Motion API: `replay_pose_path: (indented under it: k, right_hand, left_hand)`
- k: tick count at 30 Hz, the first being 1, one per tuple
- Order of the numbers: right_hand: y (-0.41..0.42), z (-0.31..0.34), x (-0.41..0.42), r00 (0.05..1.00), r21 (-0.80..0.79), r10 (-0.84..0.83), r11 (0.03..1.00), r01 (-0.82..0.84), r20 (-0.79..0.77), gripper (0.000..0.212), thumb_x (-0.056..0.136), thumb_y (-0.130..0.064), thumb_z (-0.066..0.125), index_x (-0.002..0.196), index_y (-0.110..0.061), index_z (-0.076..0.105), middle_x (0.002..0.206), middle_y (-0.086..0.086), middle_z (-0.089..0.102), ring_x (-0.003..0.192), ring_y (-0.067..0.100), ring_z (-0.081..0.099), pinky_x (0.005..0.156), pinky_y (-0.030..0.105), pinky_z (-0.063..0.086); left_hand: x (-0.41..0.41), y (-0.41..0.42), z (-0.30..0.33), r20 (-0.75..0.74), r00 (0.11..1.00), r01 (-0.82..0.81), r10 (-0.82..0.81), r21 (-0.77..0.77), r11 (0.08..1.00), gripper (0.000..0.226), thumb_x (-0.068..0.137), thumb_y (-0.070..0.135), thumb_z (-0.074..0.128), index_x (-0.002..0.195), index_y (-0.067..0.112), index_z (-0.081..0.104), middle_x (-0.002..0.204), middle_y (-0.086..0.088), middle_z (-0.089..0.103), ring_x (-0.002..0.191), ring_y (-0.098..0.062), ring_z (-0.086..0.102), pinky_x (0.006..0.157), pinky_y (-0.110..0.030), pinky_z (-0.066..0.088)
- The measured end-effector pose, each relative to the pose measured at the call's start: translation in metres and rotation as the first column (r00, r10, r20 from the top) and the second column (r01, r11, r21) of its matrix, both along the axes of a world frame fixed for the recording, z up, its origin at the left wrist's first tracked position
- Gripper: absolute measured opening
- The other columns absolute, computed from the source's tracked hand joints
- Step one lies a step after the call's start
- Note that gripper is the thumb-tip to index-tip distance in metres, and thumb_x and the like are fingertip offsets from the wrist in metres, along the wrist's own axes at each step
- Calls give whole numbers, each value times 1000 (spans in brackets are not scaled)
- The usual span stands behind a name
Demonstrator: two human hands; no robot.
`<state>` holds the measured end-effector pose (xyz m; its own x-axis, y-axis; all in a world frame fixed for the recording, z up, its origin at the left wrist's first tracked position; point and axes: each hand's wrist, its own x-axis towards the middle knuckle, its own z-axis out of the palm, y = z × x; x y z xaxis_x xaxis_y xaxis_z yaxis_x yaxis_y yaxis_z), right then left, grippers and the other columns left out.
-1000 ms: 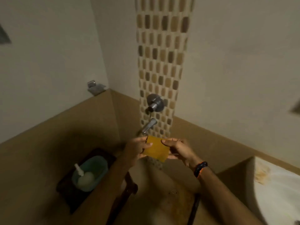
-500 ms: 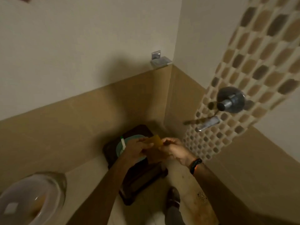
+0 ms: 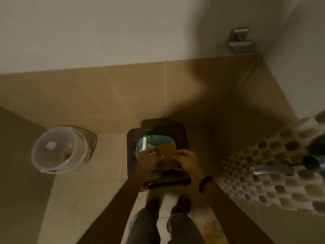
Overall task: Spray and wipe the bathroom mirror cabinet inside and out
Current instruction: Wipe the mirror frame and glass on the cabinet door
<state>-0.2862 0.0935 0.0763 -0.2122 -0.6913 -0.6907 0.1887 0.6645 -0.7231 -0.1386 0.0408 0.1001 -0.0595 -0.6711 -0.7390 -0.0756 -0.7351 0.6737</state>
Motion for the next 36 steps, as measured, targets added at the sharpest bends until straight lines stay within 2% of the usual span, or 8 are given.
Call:
replay_pose_path:
  k: [5,7,10,15,20,27,32,36]
  right_hand:
    - [-23,-39,-11,988,-5,71,997,-72,-136,38,88,2,64,110,-24,49,107,6,63,94,21,65,66,36,61]
    - [-31,-56,-12,970,-1,132,991,-135,-204,37,86,3,64,101,-29,53,103,0,61,95,23,65,70,45,62]
    - [-44,-79,-12,957,48,192,981,-186,-217,30,88,1,63,96,-28,65,112,-1,63,104,25,63,79,46,60]
    - [-66,-111,-10,942,146,262,961,-235,-211,36,89,-8,56,121,-19,67,124,4,63,107,23,63,91,44,56]
    - [-89,-125,-1,949,237,302,932,-275,-88,33,86,-4,48,111,-16,67,114,5,65,101,20,61,93,42,54]
    - [-108,-148,15,965,308,259,916,-258,38,24,98,-20,50,112,-10,66,116,9,66,109,26,61,101,50,47]
    - [-113,-158,17,973,334,223,914,-231,63,30,91,-3,50,117,-2,64,121,15,64,113,31,58,103,52,44]
    - [-115,-154,17,981,316,167,929,-191,102,30,96,-3,45,121,-3,62,123,16,63,114,31,59,103,51,45]
  left_hand:
    - [-13,-15,-37,91,995,-49,51,-25,998,35,84,-8,64,115,9,62,126,-17,59,111,-38,59,88,-55,54]
    - [-17,-23,-54,122,992,-40,41,-13,999,26,88,0,63,111,12,63,125,-16,59,113,-36,59,91,-55,53]
    - [-22,-35,-77,142,988,-56,53,18,998,16,93,13,61,108,15,62,126,-14,59,116,-35,56,98,-54,49]
    - [-31,-58,-115,106,992,-88,71,161,983,50,98,40,51,133,4,51,131,-15,58,118,-31,56,103,-50,45]
    - [-40,-76,-144,140,986,-125,94,228,966,75,97,62,31,139,1,46,136,-17,54,125,-33,51,109,-48,40]
    - [-44,-93,-170,75,985,-171,156,301,938,78,92,68,31,145,10,39,140,-18,49,129,-34,47,110,-52,36]
    - [-45,-98,-179,34,996,-87,80,330,940,76,96,65,21,142,9,43,138,-19,51,128,-32,48,111,-50,37]
    - [-44,-98,-180,72,996,-73,51,335,939,76,96,64,17,144,10,41,142,-18,48,131,-32,44,112,-50,34]
